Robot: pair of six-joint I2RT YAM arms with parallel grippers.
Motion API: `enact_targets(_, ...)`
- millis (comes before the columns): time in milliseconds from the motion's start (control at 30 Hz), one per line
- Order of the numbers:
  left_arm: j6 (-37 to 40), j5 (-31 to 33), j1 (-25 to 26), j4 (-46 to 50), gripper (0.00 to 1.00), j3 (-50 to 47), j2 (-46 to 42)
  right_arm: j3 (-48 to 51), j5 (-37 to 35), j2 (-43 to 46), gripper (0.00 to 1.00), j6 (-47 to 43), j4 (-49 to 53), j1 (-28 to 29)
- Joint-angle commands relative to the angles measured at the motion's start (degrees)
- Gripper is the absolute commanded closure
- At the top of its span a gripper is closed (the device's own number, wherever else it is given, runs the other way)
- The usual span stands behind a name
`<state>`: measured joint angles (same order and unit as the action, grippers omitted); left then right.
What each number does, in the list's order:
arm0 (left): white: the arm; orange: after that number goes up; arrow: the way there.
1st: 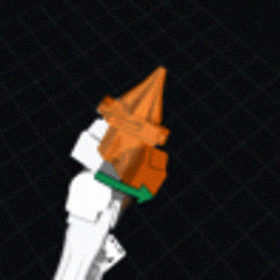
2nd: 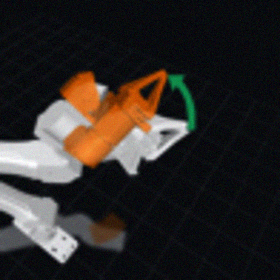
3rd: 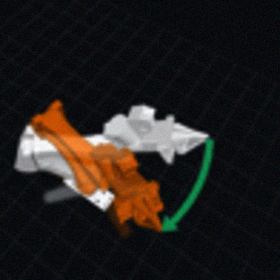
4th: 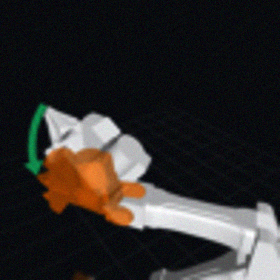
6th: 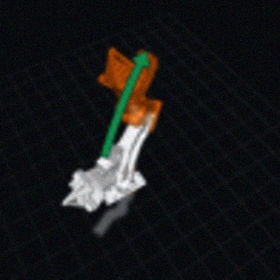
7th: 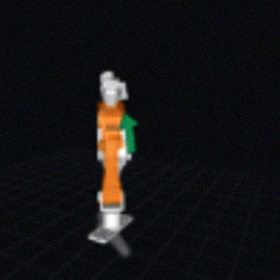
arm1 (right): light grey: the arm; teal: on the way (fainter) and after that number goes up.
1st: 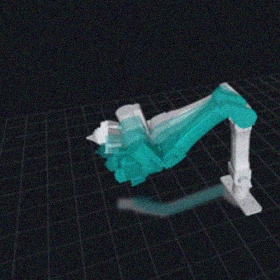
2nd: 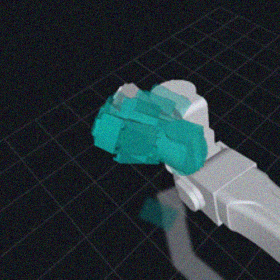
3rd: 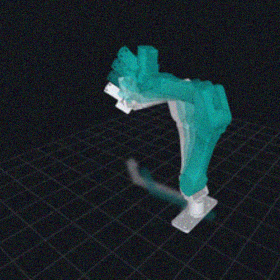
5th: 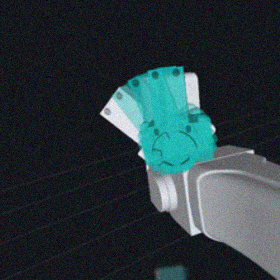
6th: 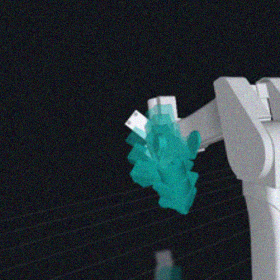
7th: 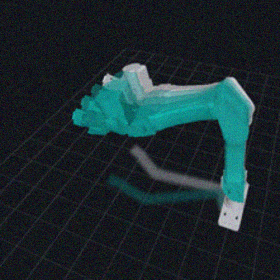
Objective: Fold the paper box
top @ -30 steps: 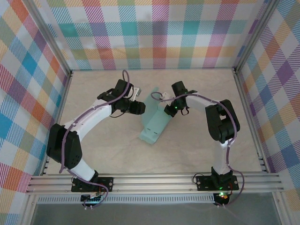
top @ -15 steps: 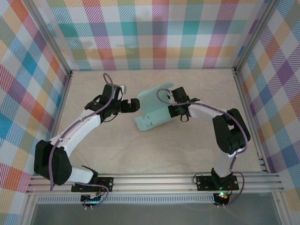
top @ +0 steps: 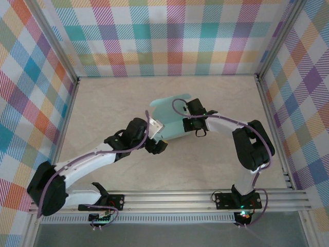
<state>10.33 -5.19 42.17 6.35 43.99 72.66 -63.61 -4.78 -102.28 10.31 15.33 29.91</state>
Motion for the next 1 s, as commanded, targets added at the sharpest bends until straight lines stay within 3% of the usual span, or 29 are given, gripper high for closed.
enact_targets(0, 4.6, -2.6, 0.3, -3.3, 0.3, 3.4, 6.0, -0.3, 7.2, 0.0, 1.0, -3.4, 2.5, -0.2)
enact_targets(133, 2.8, 1.2, 0.0, -3.9, 0.41, 6.7, 12.6, 0.3, 6.4, 0.3, 1.0, -2.8, 2.4, -0.3)
enact_targets(267, -3.1, 1.7, -1.9, -8.2, 0.32, 4.6, 9.3, 2.1, 0.6, 1.2, 1.0, -0.8, 0.3, -0.3)
enact_targets(533, -24.4, -0.4, -10.2, -13.8, 0.37, -3.6, 4.6, 4.3, -0.6, 3.4, 1.0, 2.5, -4.0, -0.5)
enact_targets(700, -36.1, 0.9, -12.9, -15.7, 0.48, -5.3, 6.4, 4.1, 0.3, 4.1, 1.0, 3.1, -3.9, -0.6)
enact_targets(800, -41.9, 2.4, -14.2, -13.3, 0.62, -3.8, 9.0, 4.0, 1.2, 4.2, 1.0, 3.3, -3.7, -0.5)
enact_targets(967, -44.3, 3.3, -14.7, -9.8, 0.84, 0.6, 14.1, 4.4, 2.3, 4.4, 1.0, 3.6, -3.6, -0.6)
